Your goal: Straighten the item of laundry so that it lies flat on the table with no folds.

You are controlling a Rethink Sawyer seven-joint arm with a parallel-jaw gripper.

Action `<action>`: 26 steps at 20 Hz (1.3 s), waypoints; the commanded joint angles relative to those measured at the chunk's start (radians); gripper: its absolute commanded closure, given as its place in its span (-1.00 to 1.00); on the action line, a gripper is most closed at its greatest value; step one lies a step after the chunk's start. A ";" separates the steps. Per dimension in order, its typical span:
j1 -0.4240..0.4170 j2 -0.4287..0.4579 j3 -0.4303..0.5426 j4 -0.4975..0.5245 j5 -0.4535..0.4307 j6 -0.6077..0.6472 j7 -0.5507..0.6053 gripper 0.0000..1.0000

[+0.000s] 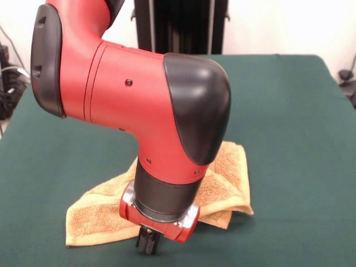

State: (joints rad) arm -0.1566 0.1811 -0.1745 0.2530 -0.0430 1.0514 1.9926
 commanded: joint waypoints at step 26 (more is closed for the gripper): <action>0.068 -0.085 0.159 0.185 0.021 -0.024 -0.291 -1.00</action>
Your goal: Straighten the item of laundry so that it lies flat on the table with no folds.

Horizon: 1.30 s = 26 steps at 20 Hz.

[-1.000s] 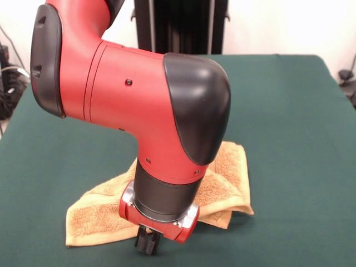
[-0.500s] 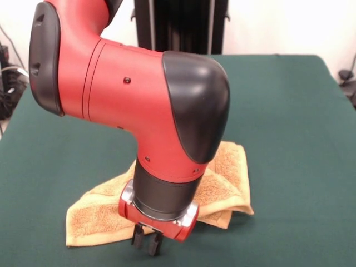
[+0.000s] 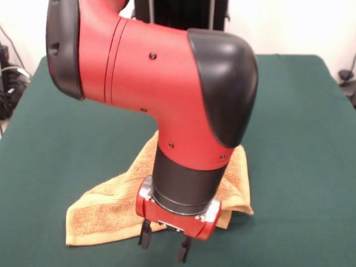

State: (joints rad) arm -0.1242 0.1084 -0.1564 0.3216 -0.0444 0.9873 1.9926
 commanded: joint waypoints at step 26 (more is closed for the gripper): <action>0.046 -0.281 0.258 0.637 0.019 -0.099 -0.101 -1.00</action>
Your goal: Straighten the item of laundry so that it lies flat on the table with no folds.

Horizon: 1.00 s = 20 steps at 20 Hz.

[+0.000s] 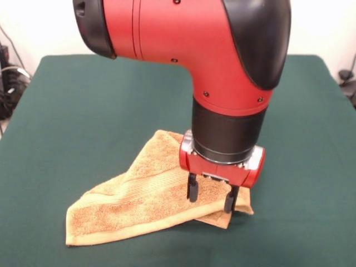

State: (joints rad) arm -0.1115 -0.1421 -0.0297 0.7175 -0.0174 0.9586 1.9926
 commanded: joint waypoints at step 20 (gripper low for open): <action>0.078 0.142 0.119 0.120 -0.039 -0.134 0.001 -1.00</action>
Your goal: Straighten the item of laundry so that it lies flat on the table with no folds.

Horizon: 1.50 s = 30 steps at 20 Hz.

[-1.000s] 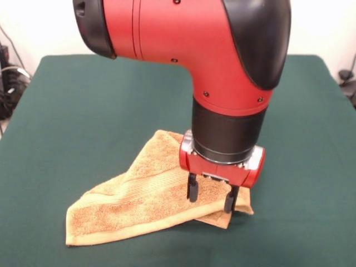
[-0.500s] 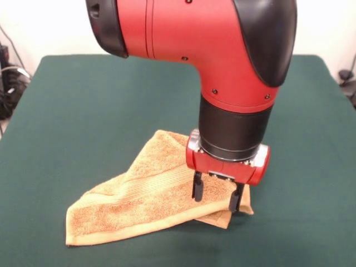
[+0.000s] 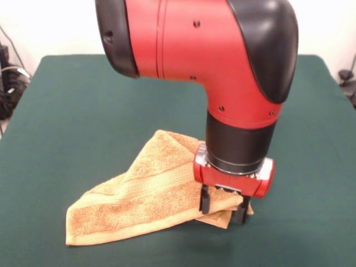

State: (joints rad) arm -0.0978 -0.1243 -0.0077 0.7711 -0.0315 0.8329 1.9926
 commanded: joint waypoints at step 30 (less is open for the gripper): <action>0.090 0.139 0.070 0.050 -0.038 -0.031 0.054 1.00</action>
State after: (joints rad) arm -0.0750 -0.0674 -0.0065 0.7437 -0.0475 0.8335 1.9926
